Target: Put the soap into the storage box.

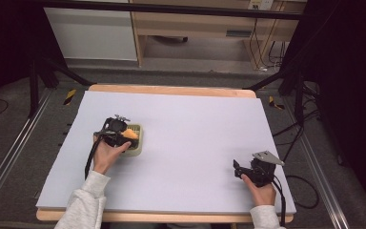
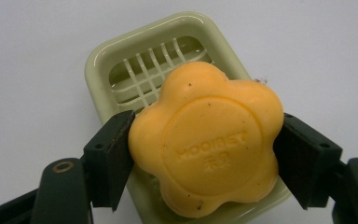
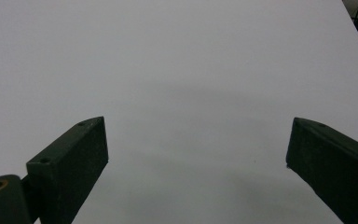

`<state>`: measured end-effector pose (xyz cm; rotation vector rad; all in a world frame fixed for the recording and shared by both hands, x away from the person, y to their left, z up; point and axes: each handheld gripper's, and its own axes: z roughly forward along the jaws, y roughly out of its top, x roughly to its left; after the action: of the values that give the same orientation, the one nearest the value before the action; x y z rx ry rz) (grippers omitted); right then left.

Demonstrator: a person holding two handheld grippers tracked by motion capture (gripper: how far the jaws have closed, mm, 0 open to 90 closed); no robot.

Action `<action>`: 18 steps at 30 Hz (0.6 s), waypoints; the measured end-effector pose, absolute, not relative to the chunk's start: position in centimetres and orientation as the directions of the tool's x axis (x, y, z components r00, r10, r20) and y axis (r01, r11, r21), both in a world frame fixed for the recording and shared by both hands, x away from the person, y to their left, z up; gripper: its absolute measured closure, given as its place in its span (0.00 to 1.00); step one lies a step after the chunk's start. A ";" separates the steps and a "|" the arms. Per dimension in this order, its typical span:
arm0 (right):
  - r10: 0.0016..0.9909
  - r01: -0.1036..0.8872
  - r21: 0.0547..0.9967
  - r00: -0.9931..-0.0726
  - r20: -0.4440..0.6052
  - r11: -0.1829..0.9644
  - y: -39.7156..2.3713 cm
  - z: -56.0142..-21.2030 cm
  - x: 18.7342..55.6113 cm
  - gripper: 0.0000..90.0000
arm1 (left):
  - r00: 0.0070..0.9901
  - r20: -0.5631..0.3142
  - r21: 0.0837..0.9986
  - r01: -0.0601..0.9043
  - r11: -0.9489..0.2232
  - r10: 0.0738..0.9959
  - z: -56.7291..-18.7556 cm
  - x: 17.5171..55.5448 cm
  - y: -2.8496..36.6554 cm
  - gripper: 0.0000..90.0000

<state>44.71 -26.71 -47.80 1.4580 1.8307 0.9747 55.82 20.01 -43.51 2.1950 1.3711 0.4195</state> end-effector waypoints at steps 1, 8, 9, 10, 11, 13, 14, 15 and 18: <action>0.976 0.538 0.834 -0.219 -0.009 0.128 -26.7 -47.8 44.7 0.07 | 0.441 -0.006 0.572 0.737 -0.359 0.897 -43.5 55.8 20.0 0.30; 0.976 0.538 0.833 -0.219 -0.009 0.128 -26.7 -47.8 44.7 0.07 | 0.443 0.010 0.569 0.735 -0.370 0.897 -43.7 55.9 19.7 0.29; 0.976 0.538 0.833 -0.219 -0.009 0.128 -26.7 -47.8 44.7 0.07 | 0.441 0.011 0.569 0.735 -0.368 0.898 -43.7 55.9 19.7 0.29; 0.976 0.538 0.833 -0.219 -0.009 0.128 -26.7 -47.8 44.7 0.07 | 0.438 0.012 0.568 0.737 -0.366 0.899 -43.7 55.9 19.6 0.29; 0.976 0.538 0.833 -0.218 -0.008 0.127 -26.7 -47.8 44.7 0.07 | 0.435 0.013 0.568 0.737 -0.365 0.900 -43.7 55.9 19.6 0.29; 0.976 0.539 0.833 -0.218 -0.005 0.125 -26.7 -47.8 44.7 0.07 | 0.432 0.017 0.569 0.737 -0.364 0.902 -43.7 55.9 19.5 0.29; 0.976 0.538 0.834 -0.217 -0.006 0.125 -26.7 -47.8 44.7 0.07 | 0.431 0.017 0.570 0.737 -0.363 0.902 -43.8 55.9 19.5 0.29; 0.976 0.538 0.834 -0.217 -0.006 0.125 -26.7 -47.8 44.7 0.07 | 0.431 0.015 0.570 0.738 -0.362 0.902 -43.8 55.9 19.5 0.29; 0.976 0.538 0.833 -0.217 -0.006 0.125 -26.7 -47.8 44.7 0.07 | 0.429 0.002 0.573 0.740 -0.353 0.903 -43.7 55.9 19.6 0.29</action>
<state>44.70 -26.71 -47.78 1.4618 1.8286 0.9758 55.93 19.64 -43.74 2.1918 1.3843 0.4389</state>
